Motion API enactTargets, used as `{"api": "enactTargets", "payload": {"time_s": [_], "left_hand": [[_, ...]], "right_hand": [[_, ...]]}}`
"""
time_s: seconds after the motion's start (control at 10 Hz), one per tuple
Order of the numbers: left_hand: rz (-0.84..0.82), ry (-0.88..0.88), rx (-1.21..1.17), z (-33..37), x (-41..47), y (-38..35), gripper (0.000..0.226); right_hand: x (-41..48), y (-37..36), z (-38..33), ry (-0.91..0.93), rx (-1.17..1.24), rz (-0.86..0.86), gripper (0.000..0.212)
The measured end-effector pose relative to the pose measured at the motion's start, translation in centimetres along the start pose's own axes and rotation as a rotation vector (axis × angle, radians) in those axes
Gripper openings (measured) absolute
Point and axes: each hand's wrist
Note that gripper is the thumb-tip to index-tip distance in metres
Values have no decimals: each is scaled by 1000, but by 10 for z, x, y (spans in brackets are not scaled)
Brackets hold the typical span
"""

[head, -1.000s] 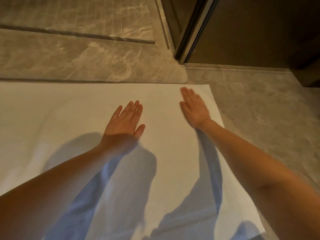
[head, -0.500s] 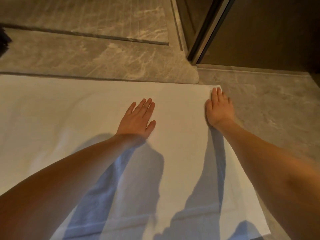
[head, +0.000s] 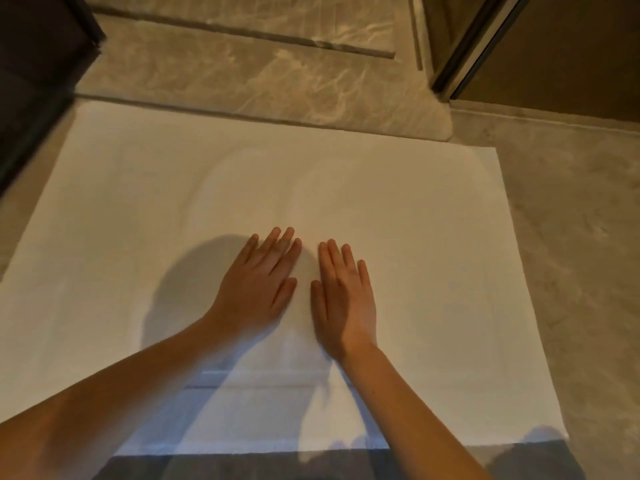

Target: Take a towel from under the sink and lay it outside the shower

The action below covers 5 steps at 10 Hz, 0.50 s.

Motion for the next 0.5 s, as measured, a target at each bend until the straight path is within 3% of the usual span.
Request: {"api": "enactTargets", "payload": {"time_s": [0.2, 0.5], "left_hand": [[-88, 45, 19, -33, -26, -1, 64], [-157, 72, -19, -26, -18, 20, 64]], "right_hand": [[-5, -9, 17, 5, -99, -50, 59], [2, 5, 5, -69, -96, -125, 64]]}}
Point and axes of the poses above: each hand's wrist, its own x-axis towards the middle knuckle, its own y-axis out of the back of the hand, z = x × y, and after that the axes turned 1 degree about x, right-handed
